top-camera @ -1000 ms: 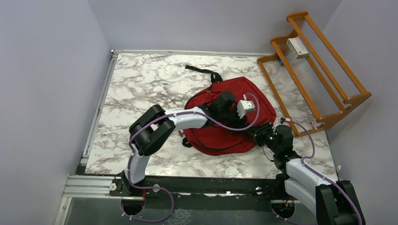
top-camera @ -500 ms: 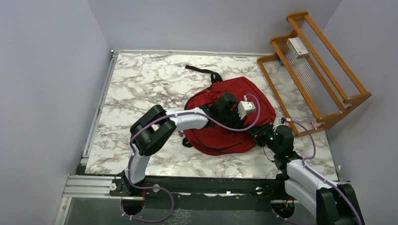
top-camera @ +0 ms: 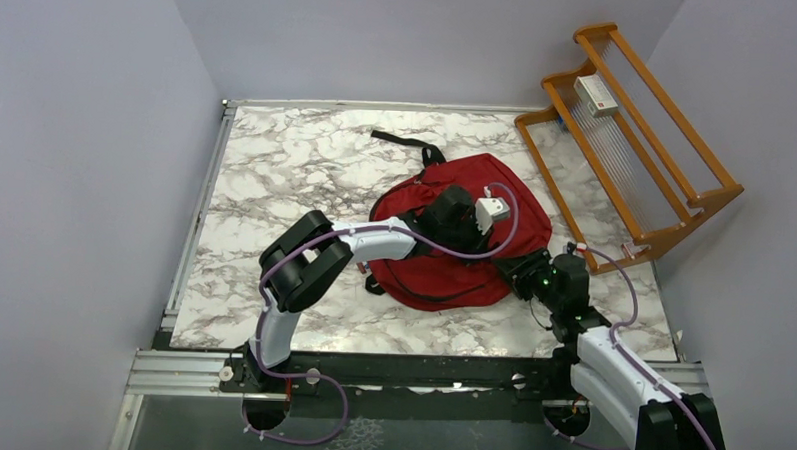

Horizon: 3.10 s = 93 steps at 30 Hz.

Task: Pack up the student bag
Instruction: Unzip the student bag at the center of the board.

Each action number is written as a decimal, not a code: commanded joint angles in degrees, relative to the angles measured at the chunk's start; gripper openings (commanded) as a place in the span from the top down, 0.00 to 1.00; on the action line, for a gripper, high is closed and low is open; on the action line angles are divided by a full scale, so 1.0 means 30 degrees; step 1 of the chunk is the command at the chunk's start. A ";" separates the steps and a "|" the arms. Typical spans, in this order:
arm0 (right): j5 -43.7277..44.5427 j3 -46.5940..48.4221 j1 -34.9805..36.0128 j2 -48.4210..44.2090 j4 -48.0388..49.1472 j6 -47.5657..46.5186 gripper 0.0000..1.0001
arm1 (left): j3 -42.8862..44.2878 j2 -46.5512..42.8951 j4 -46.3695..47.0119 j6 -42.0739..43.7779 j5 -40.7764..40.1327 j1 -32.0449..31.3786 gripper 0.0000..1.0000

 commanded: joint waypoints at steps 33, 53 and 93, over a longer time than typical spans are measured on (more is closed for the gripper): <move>0.3895 0.3609 0.0024 -0.1865 -0.5380 -0.2336 0.64 | -0.0363 -0.0559 0.1767 -0.1784 -0.0761 0.0226 1.00; 0.2143 0.4330 0.0024 0.0138 -0.0988 -0.3770 0.50 | -0.0401 -0.0454 0.2030 -0.1933 -0.0126 0.0234 1.00; -0.0895 0.4873 0.0024 0.3548 0.1001 -0.4413 1.00 | -0.0594 -0.0649 0.2243 -0.2039 0.0026 0.0241 0.87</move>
